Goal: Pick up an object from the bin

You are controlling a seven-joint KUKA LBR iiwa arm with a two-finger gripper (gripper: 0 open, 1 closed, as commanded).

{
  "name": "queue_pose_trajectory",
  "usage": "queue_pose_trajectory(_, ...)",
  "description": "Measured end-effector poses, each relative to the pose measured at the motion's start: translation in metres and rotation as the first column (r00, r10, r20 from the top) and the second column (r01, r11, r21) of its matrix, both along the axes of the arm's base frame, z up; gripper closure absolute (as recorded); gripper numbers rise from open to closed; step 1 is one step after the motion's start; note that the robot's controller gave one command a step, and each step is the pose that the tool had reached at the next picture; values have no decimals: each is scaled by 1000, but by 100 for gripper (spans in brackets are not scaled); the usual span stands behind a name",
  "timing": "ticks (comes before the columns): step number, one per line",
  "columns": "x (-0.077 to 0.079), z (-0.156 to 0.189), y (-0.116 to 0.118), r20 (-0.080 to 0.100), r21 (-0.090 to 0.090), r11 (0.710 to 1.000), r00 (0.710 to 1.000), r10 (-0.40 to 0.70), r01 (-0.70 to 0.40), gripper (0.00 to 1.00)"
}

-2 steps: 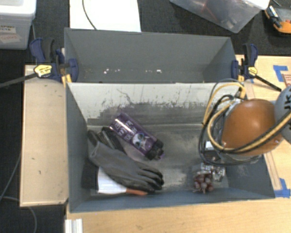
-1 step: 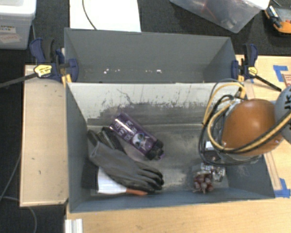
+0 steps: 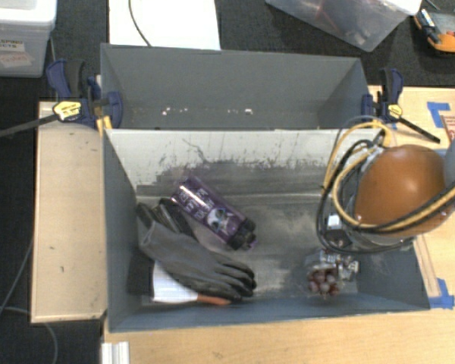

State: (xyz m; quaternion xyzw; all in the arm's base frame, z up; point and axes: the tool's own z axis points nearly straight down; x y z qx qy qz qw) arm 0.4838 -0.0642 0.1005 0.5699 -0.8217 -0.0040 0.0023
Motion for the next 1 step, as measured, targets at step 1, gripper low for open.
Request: queue_pose_trajectory(1,3,36,-1,11,-2,1000,1000,-2,2,100)
